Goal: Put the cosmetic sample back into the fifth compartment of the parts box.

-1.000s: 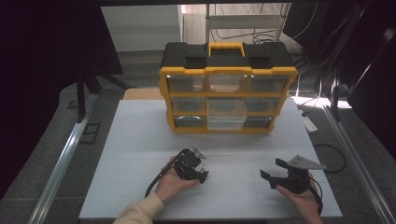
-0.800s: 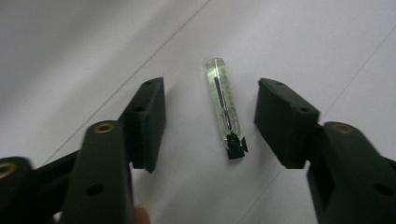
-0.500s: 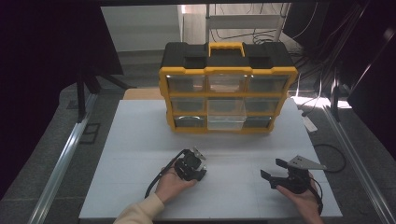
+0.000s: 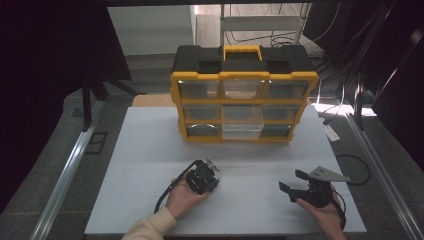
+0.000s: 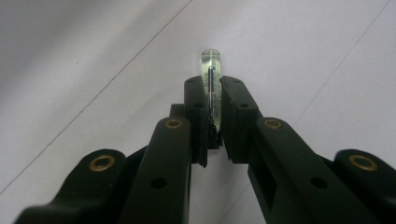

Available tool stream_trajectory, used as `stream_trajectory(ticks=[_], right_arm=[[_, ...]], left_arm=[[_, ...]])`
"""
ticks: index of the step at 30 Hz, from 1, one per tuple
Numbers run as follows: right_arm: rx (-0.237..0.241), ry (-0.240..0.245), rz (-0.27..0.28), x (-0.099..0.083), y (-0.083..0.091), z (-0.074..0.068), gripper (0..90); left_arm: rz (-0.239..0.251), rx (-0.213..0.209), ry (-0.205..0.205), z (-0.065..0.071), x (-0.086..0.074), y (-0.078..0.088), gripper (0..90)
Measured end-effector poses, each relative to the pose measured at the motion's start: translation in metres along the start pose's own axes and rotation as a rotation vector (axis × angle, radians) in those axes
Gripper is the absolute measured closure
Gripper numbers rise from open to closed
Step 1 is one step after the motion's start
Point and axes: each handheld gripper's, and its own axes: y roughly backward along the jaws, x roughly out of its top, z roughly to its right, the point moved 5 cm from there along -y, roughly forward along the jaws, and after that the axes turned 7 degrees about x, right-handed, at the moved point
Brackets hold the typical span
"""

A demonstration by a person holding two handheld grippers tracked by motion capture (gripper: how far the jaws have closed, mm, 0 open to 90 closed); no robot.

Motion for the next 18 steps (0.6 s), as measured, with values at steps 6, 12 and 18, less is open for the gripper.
stream_trajectory(ticks=[6, 12, 18], right_arm=[[-0.002, -0.001, 0.0, 0.0, 0.0, 0.001, 17.2], [-0.004, 0.001, -0.001, 0.0, 0.0, 0.001, 17.2], [-0.007, -0.001, 0.0, 0.0, 0.0, 0.001, 17.2]], left_arm=[[0.047, -0.015, 0.022, -0.005, 0.001, 0.007, 80.9], [0.088, -0.043, 0.037, -0.008, 0.001, 0.015, 80.9], [0.132, -0.085, 0.038, -0.008, 0.001, 0.022, 80.9]])
